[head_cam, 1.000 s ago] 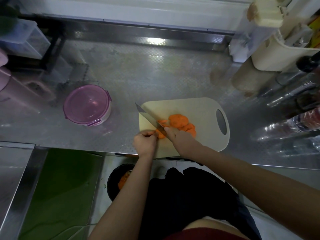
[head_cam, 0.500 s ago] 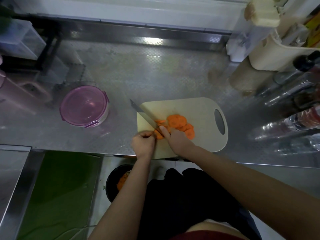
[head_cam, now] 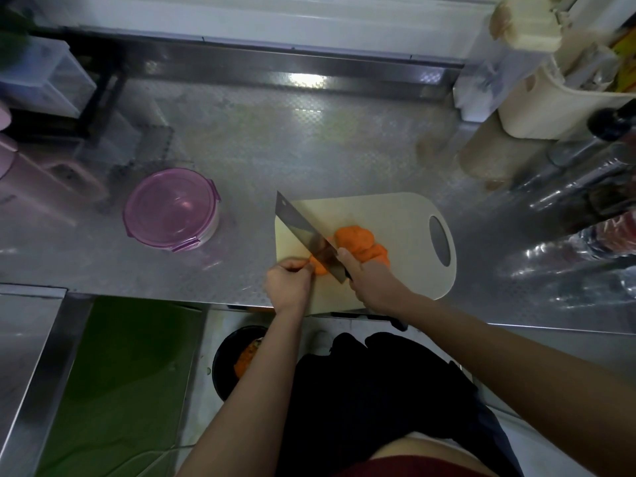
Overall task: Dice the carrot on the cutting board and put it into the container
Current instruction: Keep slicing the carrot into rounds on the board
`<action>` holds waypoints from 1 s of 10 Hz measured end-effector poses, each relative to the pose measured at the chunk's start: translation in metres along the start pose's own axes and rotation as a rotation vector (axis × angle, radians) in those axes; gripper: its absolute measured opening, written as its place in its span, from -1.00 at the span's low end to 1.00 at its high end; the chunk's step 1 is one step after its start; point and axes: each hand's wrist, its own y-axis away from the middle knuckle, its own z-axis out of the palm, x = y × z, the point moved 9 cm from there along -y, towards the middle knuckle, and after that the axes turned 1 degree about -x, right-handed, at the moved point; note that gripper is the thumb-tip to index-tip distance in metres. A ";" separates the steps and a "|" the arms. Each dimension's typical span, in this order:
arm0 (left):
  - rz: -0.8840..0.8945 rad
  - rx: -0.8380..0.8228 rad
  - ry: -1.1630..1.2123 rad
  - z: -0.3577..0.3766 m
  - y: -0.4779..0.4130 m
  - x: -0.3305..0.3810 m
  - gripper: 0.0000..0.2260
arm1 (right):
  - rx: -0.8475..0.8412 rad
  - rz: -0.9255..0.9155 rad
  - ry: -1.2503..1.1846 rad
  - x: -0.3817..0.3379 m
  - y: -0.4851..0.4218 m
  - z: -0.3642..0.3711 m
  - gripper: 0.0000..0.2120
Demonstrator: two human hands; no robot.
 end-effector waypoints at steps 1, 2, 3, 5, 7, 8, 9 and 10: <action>-0.008 0.003 0.010 0.000 0.000 0.000 -0.92 | 0.038 -0.022 -0.079 -0.003 0.008 -0.002 -0.54; -0.021 -0.004 0.014 0.001 0.000 -0.001 -0.93 | 0.034 -0.024 -0.096 -0.008 0.013 -0.004 -0.55; -0.020 -0.012 0.016 0.003 0.000 -0.001 -0.93 | -0.008 0.013 -0.054 -0.010 0.019 -0.003 -0.54; -0.031 0.005 0.007 0.000 0.000 -0.002 -0.91 | -0.103 -0.035 -0.121 -0.006 0.015 0.004 -0.56; -0.059 0.016 0.021 -0.001 0.000 -0.004 -0.91 | -0.013 -0.097 0.084 -0.009 0.009 0.006 -0.61; -0.065 0.011 0.023 -0.002 0.000 -0.002 -0.94 | -0.039 -0.065 0.176 -0.006 0.009 0.014 -0.56; -0.055 0.007 0.013 -0.002 0.001 0.000 -0.98 | 0.019 -0.035 0.134 0.000 0.002 0.018 -0.57; -0.053 0.001 0.001 -0.002 0.001 0.001 -0.96 | 0.053 -0.015 0.203 0.002 0.001 0.021 -0.57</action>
